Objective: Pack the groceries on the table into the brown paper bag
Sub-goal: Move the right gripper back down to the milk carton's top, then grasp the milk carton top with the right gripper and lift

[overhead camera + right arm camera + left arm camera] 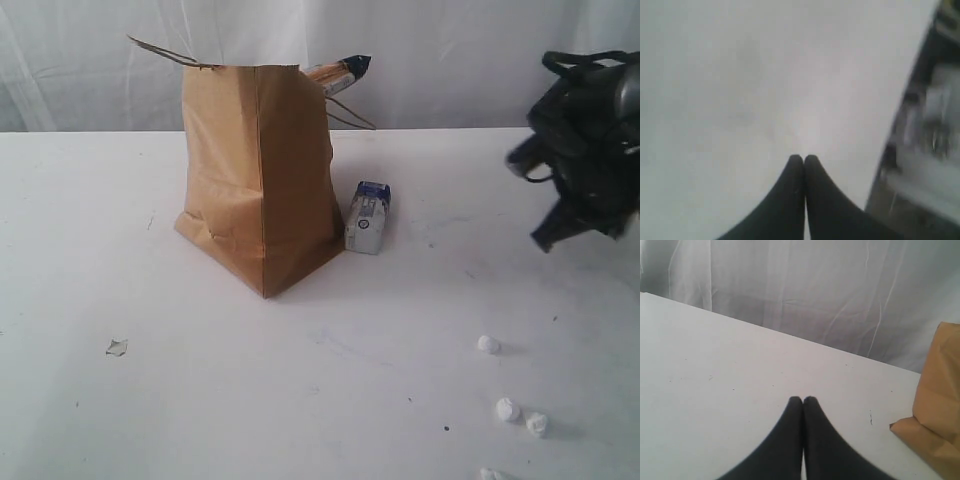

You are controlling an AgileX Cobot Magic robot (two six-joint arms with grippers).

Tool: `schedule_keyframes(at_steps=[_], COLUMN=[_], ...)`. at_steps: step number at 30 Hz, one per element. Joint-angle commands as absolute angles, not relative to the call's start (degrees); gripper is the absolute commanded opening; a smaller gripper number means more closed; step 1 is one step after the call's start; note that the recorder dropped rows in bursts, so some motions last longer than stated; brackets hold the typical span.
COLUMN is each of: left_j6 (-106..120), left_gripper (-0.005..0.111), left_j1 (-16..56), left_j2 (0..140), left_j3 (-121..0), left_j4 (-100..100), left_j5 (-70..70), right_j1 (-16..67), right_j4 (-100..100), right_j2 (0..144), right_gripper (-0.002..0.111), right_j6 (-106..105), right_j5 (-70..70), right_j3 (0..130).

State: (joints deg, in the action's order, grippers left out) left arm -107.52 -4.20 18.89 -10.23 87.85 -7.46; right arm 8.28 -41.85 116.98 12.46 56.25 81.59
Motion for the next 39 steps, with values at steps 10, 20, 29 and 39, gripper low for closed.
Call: schedule_keyframes(at_steps=[10,20,29,39], left_j6=[-107.98,-107.88,-107.88,-107.88], left_gripper=[0.000,0.000,0.000,0.000], left_j1=[-3.86,-3.86,-3.86,-3.86], left_j2=[18.99,18.99,16.88,16.51], left_j3=[-10.01,-10.01,-9.69,-9.69], left_j4=[89.15,89.27,89.56,90.47], left_j5=[-10.30,-9.59,-10.41,-13.60], right_j1=[12.28,18.31,18.31,18.31], right_j4=[7.25,11.81,13.45,12.97], right_j2=[111.92,123.74,124.35,130.27], right_gripper=[0.000,0.004,0.068,0.071], right_j6=[-0.36,2.83,2.83,10.71], right_j5=[61.67,57.96,57.89,47.13], right_j3=[90.19,104.79,104.79,107.38])
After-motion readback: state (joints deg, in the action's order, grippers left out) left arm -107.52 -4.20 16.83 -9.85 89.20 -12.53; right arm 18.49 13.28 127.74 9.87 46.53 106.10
